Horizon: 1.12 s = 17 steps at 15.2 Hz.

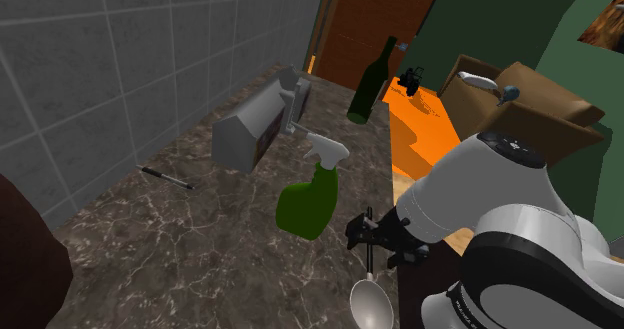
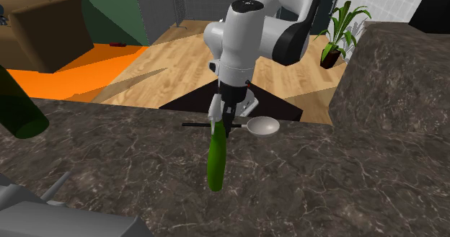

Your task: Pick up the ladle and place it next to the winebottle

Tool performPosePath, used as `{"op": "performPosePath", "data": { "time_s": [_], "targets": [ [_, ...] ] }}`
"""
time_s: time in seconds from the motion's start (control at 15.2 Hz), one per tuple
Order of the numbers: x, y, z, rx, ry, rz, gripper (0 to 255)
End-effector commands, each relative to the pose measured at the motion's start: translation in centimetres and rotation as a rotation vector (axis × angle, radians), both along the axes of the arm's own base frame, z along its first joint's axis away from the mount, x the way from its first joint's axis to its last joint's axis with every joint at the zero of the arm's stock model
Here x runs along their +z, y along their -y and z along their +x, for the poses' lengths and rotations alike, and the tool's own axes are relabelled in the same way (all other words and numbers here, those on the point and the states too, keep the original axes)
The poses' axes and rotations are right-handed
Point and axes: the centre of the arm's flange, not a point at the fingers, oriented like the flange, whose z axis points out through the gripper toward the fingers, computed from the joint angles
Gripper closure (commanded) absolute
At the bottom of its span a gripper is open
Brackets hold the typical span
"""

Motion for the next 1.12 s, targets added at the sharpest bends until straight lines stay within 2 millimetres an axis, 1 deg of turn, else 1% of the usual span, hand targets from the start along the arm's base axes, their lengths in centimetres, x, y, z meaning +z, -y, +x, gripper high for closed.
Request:
{"op": "performPosePath", "data": {
  "time_s": [0.0, 0.07, 0.66, 1.06],
  "targets": [
    [0.0, 0.0, 0.0, 0.000, 0.000, 0.000, 0],
    [0.0, 0.0, 0.0, 0.000, 0.000, 0.000, 255],
    [0.0, 0.0, 0.0, 0.000, 0.000, 0.000, 255],
    [3.2, 0.0, 0.0, 0.000, 0.000, 0.000, 255]
  ]
}}
